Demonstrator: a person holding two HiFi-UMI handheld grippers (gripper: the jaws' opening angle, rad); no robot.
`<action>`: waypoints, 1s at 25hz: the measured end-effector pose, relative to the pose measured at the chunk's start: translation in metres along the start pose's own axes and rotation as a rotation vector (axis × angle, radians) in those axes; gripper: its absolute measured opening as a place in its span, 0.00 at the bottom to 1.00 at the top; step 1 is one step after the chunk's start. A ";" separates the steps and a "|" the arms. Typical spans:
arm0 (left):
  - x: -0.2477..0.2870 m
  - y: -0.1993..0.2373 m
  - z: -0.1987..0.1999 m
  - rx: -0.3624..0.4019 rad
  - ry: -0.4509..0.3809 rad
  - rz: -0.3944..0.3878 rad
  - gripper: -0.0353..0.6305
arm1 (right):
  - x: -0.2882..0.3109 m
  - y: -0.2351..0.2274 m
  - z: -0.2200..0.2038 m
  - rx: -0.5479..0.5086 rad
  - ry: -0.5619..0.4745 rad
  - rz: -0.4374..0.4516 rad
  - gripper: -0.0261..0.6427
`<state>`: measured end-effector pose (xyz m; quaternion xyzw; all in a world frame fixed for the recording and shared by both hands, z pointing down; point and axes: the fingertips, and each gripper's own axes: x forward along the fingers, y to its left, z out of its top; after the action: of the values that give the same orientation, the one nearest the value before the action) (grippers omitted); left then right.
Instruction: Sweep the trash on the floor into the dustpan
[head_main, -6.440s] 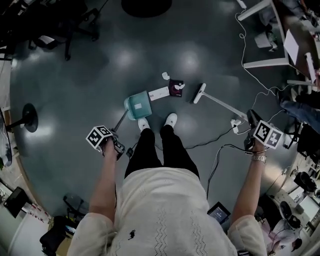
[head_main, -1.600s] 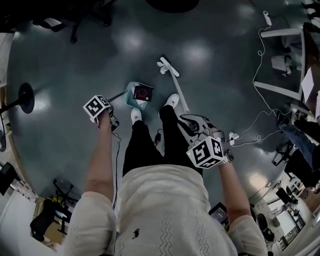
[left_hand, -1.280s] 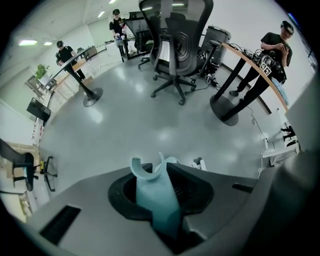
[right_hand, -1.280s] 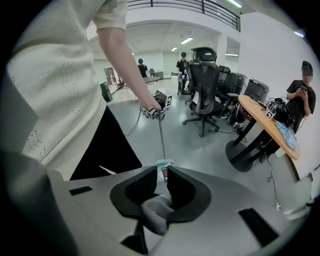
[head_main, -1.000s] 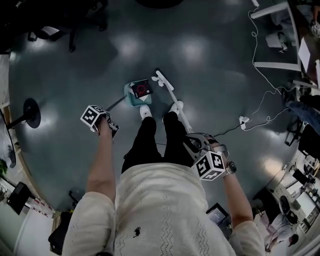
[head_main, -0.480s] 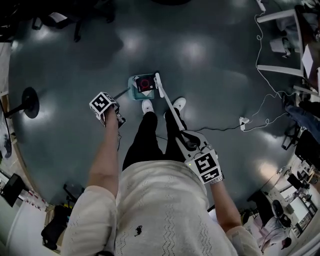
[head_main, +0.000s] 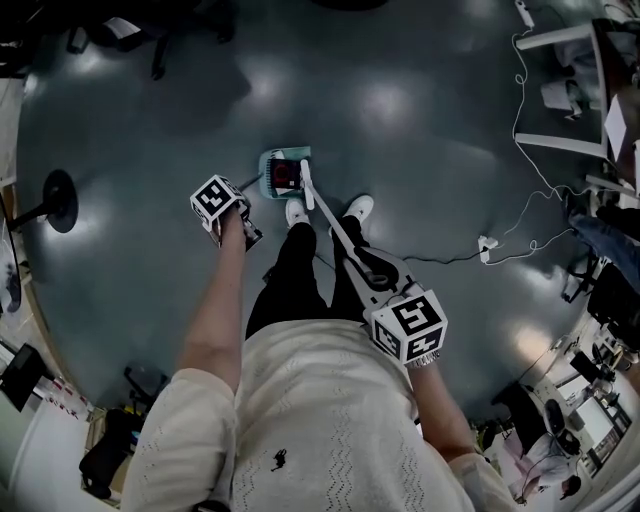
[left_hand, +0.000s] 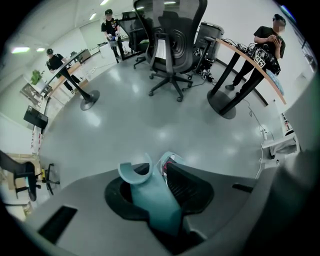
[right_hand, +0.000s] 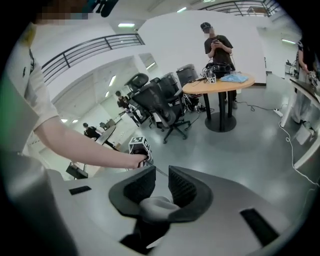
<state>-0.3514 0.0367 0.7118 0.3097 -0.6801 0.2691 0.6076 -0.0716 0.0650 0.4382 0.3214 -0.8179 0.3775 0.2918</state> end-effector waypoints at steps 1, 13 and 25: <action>0.000 0.001 0.001 0.000 0.001 -0.001 0.20 | 0.003 0.001 0.000 -0.008 0.012 0.000 0.16; 0.002 -0.003 0.006 -0.011 0.021 0.000 0.20 | 0.014 0.010 -0.001 -0.030 0.066 0.001 0.17; -0.006 -0.001 0.011 0.027 0.003 0.007 0.20 | 0.012 0.007 -0.004 -0.024 0.072 -0.001 0.17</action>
<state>-0.3575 0.0282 0.7050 0.3150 -0.6765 0.2806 0.6036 -0.0833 0.0681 0.4463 0.3046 -0.8113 0.3787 0.3250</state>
